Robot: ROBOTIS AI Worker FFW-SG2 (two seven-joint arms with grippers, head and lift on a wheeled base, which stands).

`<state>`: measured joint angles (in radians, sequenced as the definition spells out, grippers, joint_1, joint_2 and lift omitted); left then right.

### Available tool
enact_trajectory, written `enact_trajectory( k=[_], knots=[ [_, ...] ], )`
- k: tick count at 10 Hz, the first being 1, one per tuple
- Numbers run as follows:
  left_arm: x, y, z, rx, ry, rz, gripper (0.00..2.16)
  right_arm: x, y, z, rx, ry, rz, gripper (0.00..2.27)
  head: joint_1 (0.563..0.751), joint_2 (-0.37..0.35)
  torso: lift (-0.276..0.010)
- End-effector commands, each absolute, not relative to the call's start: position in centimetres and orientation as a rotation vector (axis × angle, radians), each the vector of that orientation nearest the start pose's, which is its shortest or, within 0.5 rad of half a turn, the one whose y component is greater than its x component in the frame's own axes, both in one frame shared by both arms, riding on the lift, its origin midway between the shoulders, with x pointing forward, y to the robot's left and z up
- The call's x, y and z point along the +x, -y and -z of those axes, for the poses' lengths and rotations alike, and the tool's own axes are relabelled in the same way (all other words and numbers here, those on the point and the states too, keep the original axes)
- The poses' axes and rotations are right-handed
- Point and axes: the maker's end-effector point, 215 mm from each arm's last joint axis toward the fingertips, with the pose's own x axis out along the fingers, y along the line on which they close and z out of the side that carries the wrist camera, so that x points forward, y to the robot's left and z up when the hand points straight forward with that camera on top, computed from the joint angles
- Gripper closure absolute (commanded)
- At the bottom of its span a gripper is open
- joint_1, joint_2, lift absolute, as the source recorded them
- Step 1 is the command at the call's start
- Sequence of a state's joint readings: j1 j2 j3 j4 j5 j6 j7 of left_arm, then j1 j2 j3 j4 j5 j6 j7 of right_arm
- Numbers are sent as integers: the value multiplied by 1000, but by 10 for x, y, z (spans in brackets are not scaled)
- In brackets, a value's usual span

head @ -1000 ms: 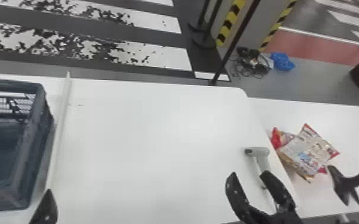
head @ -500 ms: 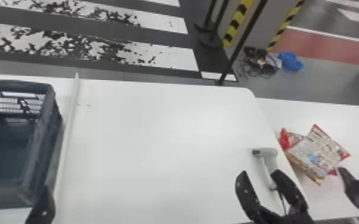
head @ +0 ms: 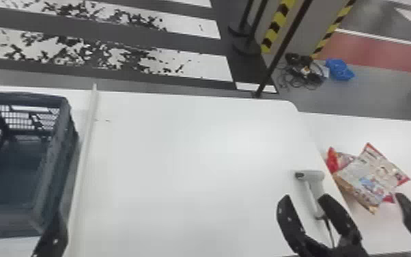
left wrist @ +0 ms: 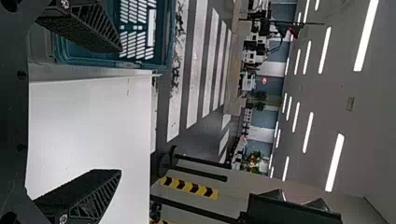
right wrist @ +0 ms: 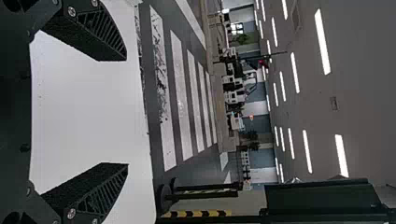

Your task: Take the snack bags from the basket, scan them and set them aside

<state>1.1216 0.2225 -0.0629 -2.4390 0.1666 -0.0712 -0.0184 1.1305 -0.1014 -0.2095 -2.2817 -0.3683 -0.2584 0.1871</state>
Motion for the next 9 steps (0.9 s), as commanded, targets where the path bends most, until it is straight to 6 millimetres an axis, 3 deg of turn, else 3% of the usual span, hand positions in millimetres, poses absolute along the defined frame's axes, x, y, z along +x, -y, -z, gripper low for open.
enact_trajectory(
  k=[1, 9],
  knots=[
    [272, -177, 329, -106, -208, 213, 70, 263, 297, 336, 129, -124, -51, 127, 695, -267, -75],
    [272, -176, 331, -114, -208, 217, 70, 263, 295, 336, 137, -123, -54, 127, 695, -267, -75]
  ],
)
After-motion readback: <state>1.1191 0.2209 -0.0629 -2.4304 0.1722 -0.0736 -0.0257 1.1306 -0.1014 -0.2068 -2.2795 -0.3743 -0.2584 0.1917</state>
